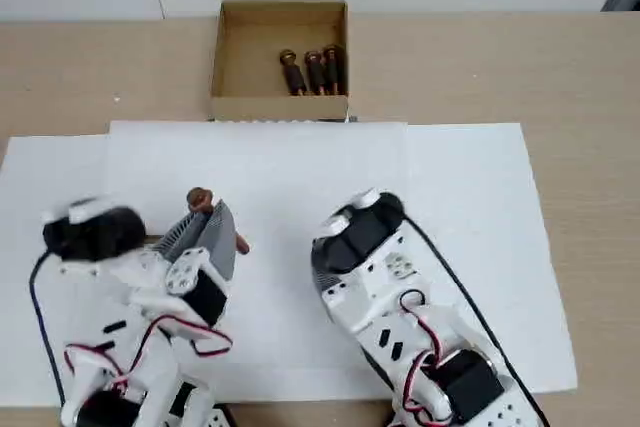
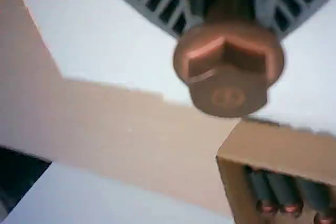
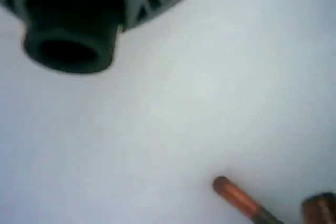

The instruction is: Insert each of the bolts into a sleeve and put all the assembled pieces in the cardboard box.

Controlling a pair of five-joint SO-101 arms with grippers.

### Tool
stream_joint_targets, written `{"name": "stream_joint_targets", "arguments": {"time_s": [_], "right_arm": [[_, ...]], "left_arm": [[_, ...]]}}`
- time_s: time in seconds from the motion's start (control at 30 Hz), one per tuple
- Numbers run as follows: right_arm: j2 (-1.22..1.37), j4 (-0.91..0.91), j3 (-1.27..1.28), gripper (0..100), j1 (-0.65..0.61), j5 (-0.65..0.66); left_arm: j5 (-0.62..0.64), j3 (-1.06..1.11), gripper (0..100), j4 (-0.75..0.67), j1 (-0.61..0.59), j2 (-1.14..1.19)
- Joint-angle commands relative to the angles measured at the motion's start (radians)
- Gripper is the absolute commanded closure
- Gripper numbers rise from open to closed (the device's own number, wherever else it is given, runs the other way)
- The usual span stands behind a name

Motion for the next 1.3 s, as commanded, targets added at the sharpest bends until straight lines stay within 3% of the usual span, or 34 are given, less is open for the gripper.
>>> {"name": "stream_joint_targets", "arguments": {"time_s": [0.0, 0.17, 0.37, 0.63, 1.1, 1.27], "right_arm": [[-0.012, -0.033, -0.005, 99.6, -0.064, 0.009], [-0.012, -0.116, 0.011, 99.6, -0.105, 0.011], [-0.012, -0.139, 0.011, 99.6, -0.170, 0.094], [-0.012, -0.196, 0.011, 99.6, -0.183, 0.129], [-0.012, -0.199, 0.006, 99.6, -0.205, 0.153], [-0.012, -0.259, 0.011, 99.6, -0.205, 0.184]], "left_arm": [[0.035, -0.004, 99, -0.031, 0.000, -0.017], [0.127, -0.030, 99, -0.051, 0.002, -0.009], [0.135, -0.030, 99, -0.075, 0.005, -0.009], [0.135, -0.030, 99, -0.072, 0.121, -0.009], [0.133, -0.005, 99, -0.092, 0.127, -0.008], [0.127, 0.005, 99, -0.051, 0.213, -0.008]]}}
